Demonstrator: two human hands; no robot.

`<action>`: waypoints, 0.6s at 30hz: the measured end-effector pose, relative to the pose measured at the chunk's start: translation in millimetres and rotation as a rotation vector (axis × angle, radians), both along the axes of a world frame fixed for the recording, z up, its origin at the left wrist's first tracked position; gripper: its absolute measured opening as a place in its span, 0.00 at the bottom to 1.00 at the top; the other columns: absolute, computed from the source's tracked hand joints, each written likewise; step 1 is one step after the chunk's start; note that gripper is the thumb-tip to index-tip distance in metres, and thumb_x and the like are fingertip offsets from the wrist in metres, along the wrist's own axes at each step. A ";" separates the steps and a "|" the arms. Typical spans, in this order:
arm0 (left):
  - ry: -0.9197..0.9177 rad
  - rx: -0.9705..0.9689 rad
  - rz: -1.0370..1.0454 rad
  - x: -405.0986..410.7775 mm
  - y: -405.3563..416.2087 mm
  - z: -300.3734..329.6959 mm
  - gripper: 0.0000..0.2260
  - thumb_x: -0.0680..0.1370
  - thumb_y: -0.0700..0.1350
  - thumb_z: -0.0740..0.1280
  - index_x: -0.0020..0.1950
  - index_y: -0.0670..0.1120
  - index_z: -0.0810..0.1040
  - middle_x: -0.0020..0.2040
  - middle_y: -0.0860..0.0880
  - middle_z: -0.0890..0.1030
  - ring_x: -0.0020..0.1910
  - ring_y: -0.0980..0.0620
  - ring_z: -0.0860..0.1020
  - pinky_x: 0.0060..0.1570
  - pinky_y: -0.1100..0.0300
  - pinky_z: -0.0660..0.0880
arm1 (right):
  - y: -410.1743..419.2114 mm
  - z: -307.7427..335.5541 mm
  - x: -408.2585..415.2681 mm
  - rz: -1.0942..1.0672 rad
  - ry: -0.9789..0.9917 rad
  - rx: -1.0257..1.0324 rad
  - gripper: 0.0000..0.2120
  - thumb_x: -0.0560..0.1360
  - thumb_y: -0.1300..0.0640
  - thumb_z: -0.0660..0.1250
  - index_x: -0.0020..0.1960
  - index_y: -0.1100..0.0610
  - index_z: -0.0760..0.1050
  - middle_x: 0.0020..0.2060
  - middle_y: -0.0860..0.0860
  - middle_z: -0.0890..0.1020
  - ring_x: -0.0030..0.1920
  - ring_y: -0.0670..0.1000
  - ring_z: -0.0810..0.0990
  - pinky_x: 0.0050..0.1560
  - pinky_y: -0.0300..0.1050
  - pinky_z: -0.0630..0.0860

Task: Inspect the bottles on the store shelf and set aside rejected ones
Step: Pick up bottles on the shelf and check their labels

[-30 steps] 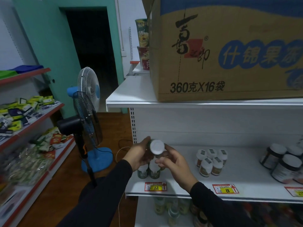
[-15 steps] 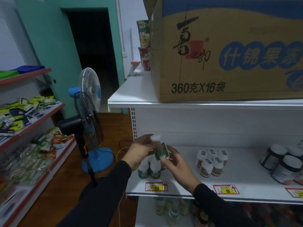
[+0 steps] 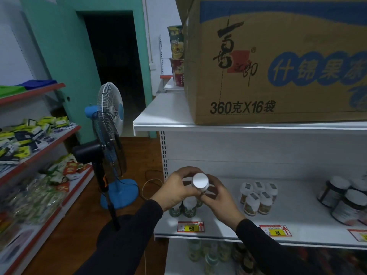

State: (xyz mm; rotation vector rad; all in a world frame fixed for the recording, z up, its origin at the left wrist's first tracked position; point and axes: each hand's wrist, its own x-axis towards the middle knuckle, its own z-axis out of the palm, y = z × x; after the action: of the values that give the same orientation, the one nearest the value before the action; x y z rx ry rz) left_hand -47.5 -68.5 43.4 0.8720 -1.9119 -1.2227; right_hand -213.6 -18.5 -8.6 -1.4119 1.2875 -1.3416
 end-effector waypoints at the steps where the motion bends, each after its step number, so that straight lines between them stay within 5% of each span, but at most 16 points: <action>1: 0.000 0.000 0.003 0.7 -0.4 0.5 0.20 0.66 0.44 0.77 0.55 0.56 0.79 0.55 0.57 0.81 0.59 0.58 0.77 0.61 0.56 0.74 | -0.4 -0.6 -0.3 -0.001 0.013 -0.002 0.24 0.73 0.58 0.74 0.66 0.47 0.72 0.59 0.46 0.79 0.57 0.43 0.79 0.47 0.34 0.78; 9: 0.035 -0.012 0.118 2.4 -8.0 0.7 0.13 0.72 0.44 0.75 0.54 0.56 0.78 0.52 0.57 0.82 0.52 0.62 0.79 0.50 0.71 0.74 | -9.3 -7.7 -2.2 -0.035 0.106 -0.002 0.23 0.74 0.54 0.73 0.67 0.46 0.71 0.61 0.47 0.75 0.57 0.40 0.76 0.49 0.30 0.76; 18: 0.155 0.136 0.376 12.0 -31.7 -8.5 0.11 0.74 0.44 0.73 0.54 0.53 0.76 0.50 0.55 0.80 0.49 0.58 0.78 0.45 0.66 0.74 | -18.7 -21.8 -10.4 -0.119 0.357 0.015 0.26 0.75 0.45 0.70 0.71 0.46 0.68 0.62 0.46 0.72 0.59 0.42 0.75 0.58 0.38 0.74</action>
State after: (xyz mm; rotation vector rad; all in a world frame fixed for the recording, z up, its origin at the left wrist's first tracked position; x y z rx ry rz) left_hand -35.6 -100.2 34.9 1.1148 -1.4734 -1.1600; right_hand -224.0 -37.2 -30.4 -1.6380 1.6309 -1.1866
